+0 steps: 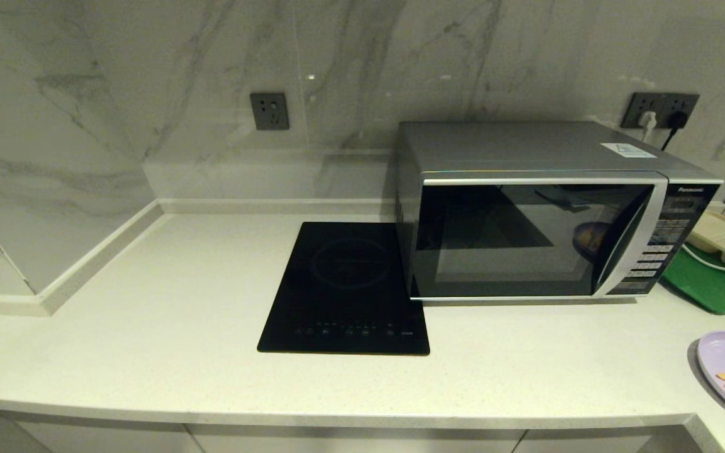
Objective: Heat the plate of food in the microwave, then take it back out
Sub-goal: Open the microwave oven
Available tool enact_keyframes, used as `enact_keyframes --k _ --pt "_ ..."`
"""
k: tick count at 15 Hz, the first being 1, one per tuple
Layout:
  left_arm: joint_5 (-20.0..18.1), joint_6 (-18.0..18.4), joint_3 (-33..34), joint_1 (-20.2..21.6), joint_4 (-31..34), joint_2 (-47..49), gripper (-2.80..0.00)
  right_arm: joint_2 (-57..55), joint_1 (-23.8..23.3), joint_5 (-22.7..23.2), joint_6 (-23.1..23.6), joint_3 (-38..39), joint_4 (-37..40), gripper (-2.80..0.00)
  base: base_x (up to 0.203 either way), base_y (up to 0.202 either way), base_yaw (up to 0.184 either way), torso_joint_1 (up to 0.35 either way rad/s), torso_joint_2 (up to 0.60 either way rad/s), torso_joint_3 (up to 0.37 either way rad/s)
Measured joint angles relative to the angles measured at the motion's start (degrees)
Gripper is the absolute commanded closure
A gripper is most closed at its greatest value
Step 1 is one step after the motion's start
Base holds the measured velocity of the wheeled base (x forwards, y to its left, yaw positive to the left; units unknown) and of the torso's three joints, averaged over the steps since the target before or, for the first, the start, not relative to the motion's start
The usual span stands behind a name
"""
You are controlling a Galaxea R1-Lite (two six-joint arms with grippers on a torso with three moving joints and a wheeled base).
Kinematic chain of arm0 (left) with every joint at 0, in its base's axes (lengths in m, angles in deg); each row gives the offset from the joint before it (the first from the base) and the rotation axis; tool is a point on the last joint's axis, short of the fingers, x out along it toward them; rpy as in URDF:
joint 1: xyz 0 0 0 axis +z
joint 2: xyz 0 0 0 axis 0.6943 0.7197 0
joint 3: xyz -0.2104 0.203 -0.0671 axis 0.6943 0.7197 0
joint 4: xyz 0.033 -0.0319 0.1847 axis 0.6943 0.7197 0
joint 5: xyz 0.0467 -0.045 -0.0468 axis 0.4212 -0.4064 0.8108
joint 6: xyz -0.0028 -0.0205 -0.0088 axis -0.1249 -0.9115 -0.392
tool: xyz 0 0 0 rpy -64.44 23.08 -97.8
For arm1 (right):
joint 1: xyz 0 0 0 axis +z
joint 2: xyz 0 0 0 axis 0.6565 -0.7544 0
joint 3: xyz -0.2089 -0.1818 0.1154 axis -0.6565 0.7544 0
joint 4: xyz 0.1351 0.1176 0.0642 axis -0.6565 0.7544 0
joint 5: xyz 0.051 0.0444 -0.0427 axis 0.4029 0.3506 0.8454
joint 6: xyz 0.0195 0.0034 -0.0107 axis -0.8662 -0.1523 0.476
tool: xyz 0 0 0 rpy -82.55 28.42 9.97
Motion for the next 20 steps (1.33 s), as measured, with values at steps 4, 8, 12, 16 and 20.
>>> enact_keyframes --k 4,8,12,16,20 --pt "0.00 0.00 0.00 0.00 0.01 0.00 0.00 0.00 0.00 0.02 0.09 0.00 -0.01 0.00 0.000 0.000 0.000 0.000 0.00 0.000" --pt "0.00 0.00 0.00 -0.02 -0.03 0.00 0.00 0.00 0.00 0.04 0.05 -0.05 0.19 0.00 0.000 0.000 0.000 0.000 0.00 0.000" --pt "0.00 0.02 0.00 -0.02 -0.03 0.00 0.00 -1.51 0.00 -0.22 -0.86 -3.27 0.94 0.00 0.000 0.000 0.000 0.000 0.00 0.000" --pt "0.00 0.00 0.00 -0.02 0.00 0.00 0.00 -13.28 -0.09 -1.34 -2.42 -15.48 0.77 0.00 0.000 0.000 0.000 0.000 0.00 0.000" --pt "0.02 0.00 0.00 0.00 -0.02 0.00 0.00 -25.18 -0.42 -14.27 5.98 -19.77 -0.86 0.00 0.000 0.000 0.000 0.000 0.00 0.000"
